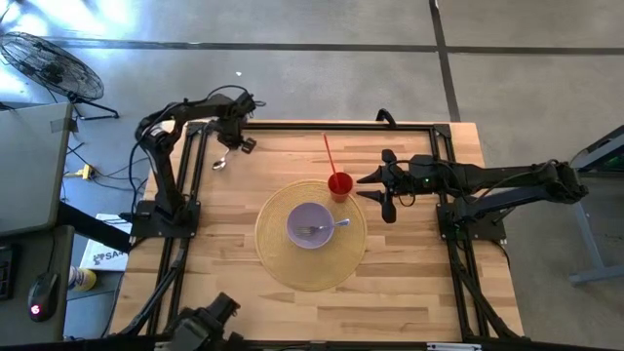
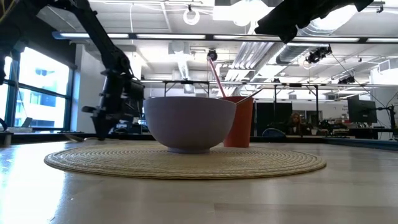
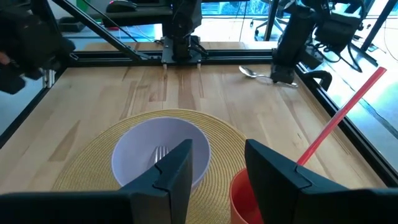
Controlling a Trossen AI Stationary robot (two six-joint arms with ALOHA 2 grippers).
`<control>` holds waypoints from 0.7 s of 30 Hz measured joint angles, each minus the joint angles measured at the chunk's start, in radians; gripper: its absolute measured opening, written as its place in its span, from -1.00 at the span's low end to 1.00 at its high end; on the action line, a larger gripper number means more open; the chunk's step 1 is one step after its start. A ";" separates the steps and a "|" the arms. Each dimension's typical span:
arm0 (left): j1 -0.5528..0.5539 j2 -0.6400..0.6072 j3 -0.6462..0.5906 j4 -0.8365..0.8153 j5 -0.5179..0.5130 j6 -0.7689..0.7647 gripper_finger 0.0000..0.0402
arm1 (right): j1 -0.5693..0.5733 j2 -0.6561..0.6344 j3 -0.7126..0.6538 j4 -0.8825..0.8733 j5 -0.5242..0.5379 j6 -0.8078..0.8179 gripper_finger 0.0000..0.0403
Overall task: Pick & Place Utensil
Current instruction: Put the silver spoon into the violet bowl
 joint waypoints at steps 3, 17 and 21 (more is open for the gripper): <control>-0.057 -0.001 -0.012 -0.019 -0.002 0.000 -0.79 | 0.000 0.000 0.000 0.000 0.000 0.000 -0.31; -0.320 -0.022 -0.104 0.083 -0.136 -0.016 -0.84 | 0.000 0.000 0.000 0.000 0.000 0.026 -0.31; -0.368 -0.075 -0.106 0.103 -0.055 -0.018 -0.84 | 0.000 0.000 0.000 0.000 0.000 0.026 -0.31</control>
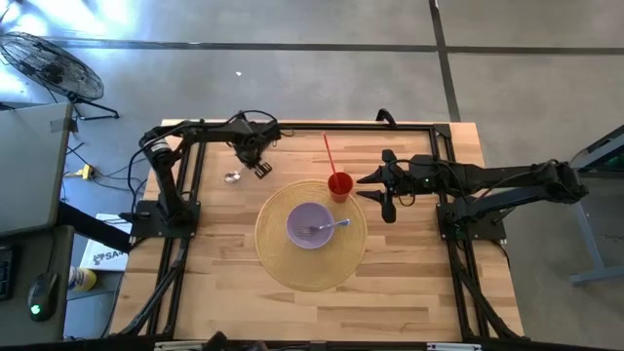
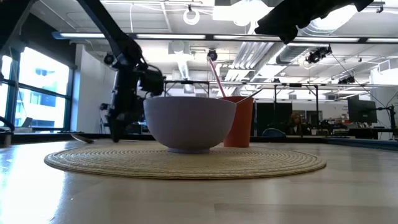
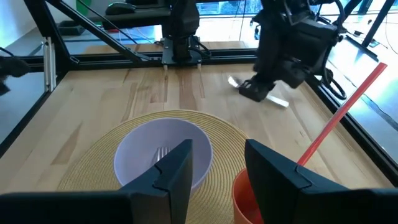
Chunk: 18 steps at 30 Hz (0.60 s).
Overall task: Pick & Place Utensil
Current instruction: Put the silver spoon into the violet bowl
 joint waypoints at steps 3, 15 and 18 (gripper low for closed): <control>-0.026 -0.044 -0.001 0.013 0.173 0.020 -0.84 | 0.000 0.000 0.000 0.000 0.000 0.000 -0.31; -0.074 -0.074 0.000 0.035 0.181 0.056 -0.84 | 0.000 0.000 0.000 0.000 0.000 0.002 -0.31; -0.073 -0.074 0.000 0.081 0.181 0.059 -0.84 | 0.000 0.000 0.000 0.000 0.000 0.002 -0.31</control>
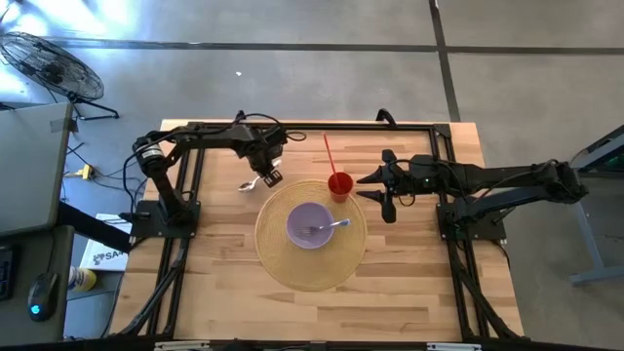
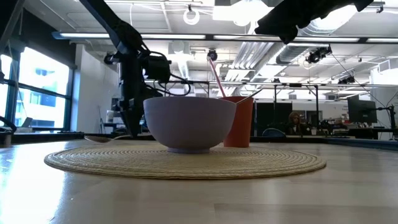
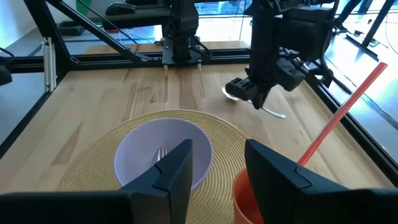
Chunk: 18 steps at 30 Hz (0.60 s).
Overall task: Pick & Place Utensil
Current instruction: Put the silver spoon into the violet bowl
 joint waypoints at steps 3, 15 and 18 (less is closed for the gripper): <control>0.000 -0.003 -0.038 0.114 0.006 0.013 -0.84 | 0.000 0.000 0.000 0.000 0.000 0.000 -0.31; 0.002 -0.023 -0.135 0.232 0.067 0.077 -0.47 | 0.000 0.000 0.000 0.000 0.000 0.000 -0.31; 0.001 -0.052 -0.137 0.206 0.074 0.088 -0.38 | 0.000 0.000 0.000 0.000 0.000 0.000 -0.31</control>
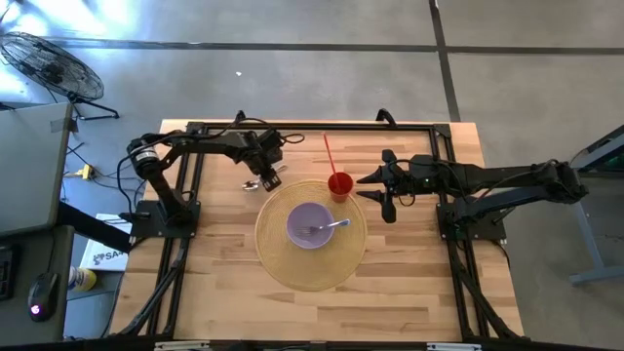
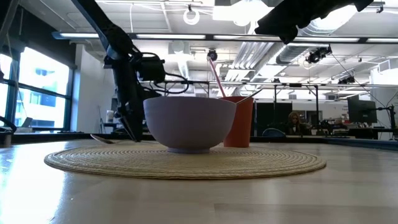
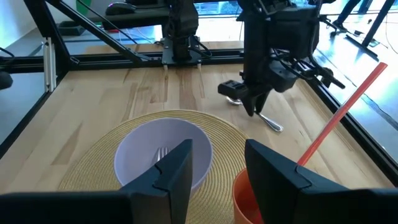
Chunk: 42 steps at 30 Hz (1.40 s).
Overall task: Pick & Place Utensil
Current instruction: Put the silver spoon into the violet bowl
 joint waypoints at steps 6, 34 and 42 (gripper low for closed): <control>0.000 -0.041 0.000 -0.066 -0.002 0.013 -0.36 | 0.000 0.000 0.000 0.000 0.000 0.000 -0.31; -0.027 -0.045 -0.099 0.070 -0.094 0.018 -0.85 | 0.000 0.000 0.000 0.000 0.000 -0.001 -0.31; -0.033 -0.132 -0.105 0.036 -0.097 0.032 -0.90 | 0.000 0.000 0.000 0.000 0.000 -0.002 -0.31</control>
